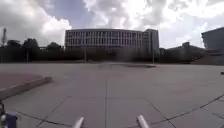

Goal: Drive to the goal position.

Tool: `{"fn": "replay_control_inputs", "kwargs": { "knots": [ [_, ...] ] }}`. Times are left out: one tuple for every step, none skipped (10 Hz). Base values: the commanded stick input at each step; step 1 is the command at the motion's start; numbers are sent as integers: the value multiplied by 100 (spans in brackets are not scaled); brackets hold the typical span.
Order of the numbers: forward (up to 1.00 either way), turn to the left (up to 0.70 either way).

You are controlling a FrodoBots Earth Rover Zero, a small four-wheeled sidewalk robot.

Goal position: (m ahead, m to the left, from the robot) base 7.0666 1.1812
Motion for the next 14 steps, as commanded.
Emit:
{"fn": "replay_control_inputs", "kwargs": {
  "knots": [
    [70, 0],
    [70, 0],
    [70, 0],
    [70, 0],
    [70, 0],
    [70, 0],
    [70, 0],
    [70, 0],
    [70, 0],
    [70, 0],
    [70, 0],
    [70, 0],
    [70, 0],
    [70, 0]
  ]
}}
